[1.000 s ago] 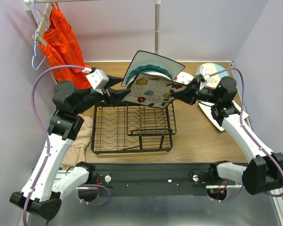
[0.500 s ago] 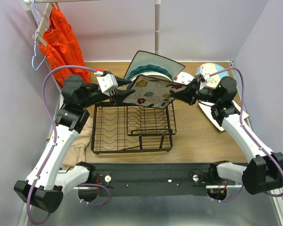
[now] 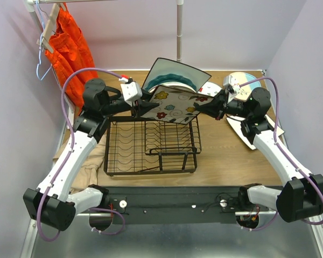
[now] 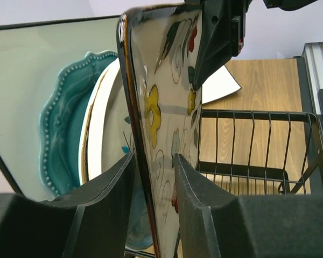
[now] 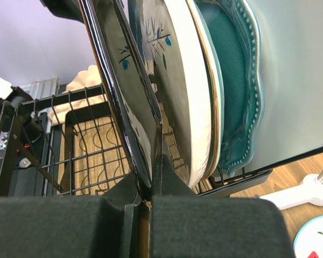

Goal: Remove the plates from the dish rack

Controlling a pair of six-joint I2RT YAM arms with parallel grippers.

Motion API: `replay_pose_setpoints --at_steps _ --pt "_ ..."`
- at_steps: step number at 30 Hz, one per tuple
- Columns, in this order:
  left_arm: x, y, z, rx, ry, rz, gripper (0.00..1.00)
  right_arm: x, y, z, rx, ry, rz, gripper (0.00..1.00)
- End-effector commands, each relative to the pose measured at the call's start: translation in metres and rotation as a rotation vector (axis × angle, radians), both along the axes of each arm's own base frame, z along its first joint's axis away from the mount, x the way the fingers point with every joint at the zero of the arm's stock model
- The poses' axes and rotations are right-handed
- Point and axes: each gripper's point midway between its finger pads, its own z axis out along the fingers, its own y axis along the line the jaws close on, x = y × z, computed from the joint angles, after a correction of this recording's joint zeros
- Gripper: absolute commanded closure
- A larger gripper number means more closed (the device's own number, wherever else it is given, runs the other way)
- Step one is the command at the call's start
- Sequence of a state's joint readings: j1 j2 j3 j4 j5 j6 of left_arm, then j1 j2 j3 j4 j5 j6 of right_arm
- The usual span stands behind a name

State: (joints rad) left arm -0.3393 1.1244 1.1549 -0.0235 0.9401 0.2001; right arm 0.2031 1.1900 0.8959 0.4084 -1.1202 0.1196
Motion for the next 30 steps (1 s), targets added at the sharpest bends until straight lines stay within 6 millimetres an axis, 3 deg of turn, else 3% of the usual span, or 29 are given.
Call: replay_pose_setpoints --at_steps 1,9,14,20,22,26,30 --pt "-0.003 -0.006 0.008 -0.001 -0.041 -0.059 0.58 -0.021 0.008 0.046 0.044 -0.159 0.088 0.99" --pt "-0.006 -0.017 0.002 0.005 -0.021 -0.099 0.73 -0.020 0.012 0.051 0.053 -0.160 0.087 0.99" --pt "-0.004 -0.020 0.001 0.003 -0.006 -0.100 0.97 -0.021 0.013 0.053 0.054 -0.161 0.090 0.99" --pt "-0.007 -0.019 0.009 -0.010 -0.003 -0.094 1.00 -0.021 0.013 0.055 0.055 -0.166 0.087 0.99" --pt "-0.011 -0.019 0.016 -0.017 -0.011 -0.104 1.00 -0.022 0.013 0.057 0.056 -0.164 0.089 0.95" --pt "-0.021 -0.019 0.027 -0.031 -0.012 -0.147 1.00 -0.023 0.012 0.066 0.062 -0.172 0.084 0.74" --pt "-0.035 -0.021 0.040 -0.072 0.018 -0.204 1.00 -0.025 0.011 0.073 0.068 -0.174 0.082 0.62"
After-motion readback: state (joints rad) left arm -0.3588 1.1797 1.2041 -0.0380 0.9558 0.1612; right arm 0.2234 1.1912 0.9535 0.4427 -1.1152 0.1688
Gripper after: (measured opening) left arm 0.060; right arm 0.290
